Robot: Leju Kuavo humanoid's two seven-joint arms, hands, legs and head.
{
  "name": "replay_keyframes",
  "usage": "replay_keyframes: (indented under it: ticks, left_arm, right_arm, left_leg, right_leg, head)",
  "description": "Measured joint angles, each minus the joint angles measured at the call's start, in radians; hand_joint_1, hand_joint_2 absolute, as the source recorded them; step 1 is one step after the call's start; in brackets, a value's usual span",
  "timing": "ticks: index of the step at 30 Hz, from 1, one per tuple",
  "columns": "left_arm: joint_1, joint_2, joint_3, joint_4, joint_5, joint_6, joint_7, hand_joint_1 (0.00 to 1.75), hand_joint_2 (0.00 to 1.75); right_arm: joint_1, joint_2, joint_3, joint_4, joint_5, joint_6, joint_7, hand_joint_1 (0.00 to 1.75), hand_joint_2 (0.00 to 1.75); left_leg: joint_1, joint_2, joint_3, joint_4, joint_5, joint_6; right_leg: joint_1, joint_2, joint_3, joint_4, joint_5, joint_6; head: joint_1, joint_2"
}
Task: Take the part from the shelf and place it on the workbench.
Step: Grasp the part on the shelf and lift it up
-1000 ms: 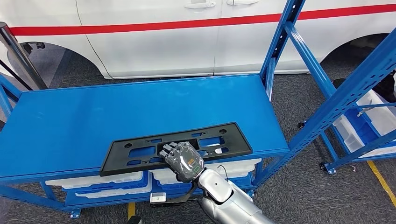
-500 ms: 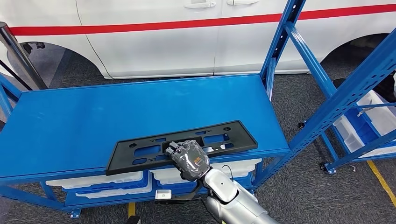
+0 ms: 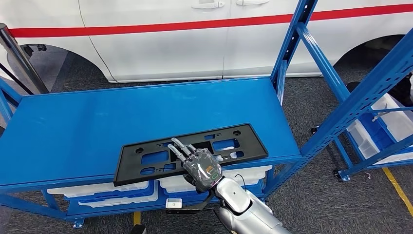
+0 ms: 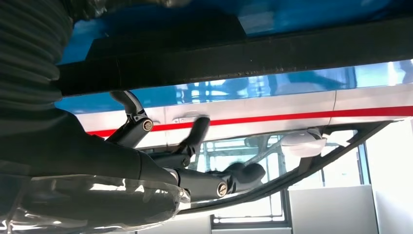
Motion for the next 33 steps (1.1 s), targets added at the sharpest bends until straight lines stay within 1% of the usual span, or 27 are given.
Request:
replay_keyframes:
  ticks: [33]
  left_arm:
    - [0.000, 0.000, 0.000, 0.000, 0.003, -0.007, 0.004, 0.00, 0.00]
  right_arm:
    - [-0.001, 0.000, 0.000, 0.000, 0.004, 0.011, 0.005, 0.00, 1.75]
  left_leg:
    - [0.000, 0.000, 0.000, 0.000, 0.000, 0.000]
  right_leg:
    - [0.000, 0.000, 0.000, 0.000, 0.000, 0.000]
  head:
    - [0.000, 0.000]
